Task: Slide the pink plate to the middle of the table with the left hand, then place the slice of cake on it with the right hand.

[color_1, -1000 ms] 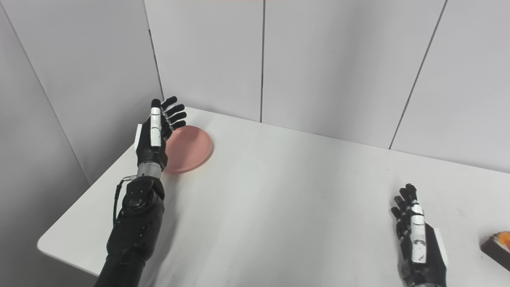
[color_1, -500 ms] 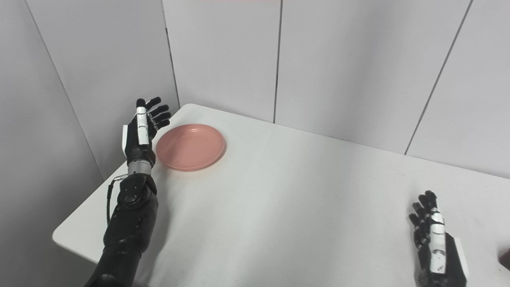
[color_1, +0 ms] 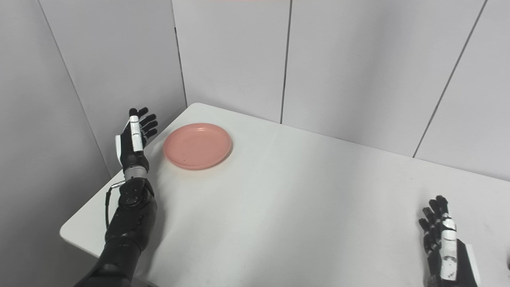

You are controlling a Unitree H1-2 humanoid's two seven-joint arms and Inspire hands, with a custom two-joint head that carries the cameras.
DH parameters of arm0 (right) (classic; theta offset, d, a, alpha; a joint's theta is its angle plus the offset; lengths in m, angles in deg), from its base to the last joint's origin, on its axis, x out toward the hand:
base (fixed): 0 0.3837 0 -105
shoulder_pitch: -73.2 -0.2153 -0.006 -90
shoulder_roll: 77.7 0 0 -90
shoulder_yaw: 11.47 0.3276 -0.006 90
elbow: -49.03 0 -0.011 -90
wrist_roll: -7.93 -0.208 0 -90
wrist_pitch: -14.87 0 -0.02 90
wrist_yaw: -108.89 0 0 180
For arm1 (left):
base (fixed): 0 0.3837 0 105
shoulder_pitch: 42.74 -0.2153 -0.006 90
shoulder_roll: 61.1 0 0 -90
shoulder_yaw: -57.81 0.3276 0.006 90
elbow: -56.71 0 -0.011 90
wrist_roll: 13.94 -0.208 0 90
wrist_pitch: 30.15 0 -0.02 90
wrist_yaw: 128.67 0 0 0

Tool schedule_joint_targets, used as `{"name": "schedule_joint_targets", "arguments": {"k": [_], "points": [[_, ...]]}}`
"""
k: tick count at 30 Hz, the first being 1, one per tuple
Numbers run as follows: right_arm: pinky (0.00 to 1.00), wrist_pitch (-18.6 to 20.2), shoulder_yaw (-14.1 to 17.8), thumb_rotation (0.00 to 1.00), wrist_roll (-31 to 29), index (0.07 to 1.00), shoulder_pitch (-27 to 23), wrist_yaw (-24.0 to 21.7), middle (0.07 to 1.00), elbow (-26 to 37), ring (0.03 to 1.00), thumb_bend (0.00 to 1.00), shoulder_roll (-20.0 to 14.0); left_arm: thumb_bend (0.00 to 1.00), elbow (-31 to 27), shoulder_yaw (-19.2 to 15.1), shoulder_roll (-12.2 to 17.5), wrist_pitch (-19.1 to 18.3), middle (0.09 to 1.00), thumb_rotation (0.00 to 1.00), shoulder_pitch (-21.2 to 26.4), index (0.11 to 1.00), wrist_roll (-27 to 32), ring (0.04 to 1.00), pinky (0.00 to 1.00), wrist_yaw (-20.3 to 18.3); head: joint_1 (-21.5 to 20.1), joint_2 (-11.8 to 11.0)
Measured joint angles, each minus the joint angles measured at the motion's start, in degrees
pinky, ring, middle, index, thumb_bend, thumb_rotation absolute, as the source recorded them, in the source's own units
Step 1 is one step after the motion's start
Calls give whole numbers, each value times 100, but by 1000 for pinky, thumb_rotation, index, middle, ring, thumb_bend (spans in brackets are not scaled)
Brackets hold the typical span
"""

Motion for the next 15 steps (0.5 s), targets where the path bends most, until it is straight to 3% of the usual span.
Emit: {"name": "schedule_joint_targets", "arguments": {"k": [5,15], "points": [[1000,-12,2,1000,1,1000,0,1,1000,3,1000,456,1,761,149,109,0,58,827,1000,40,828,10,859,935,-30,-9,0],[1000,-15,10,1000,14,1000,15,17,1000,61,1000,474,5,747,366,353,2,62,914,1000,93,916,151,937,985,-420,-18,9]]}}
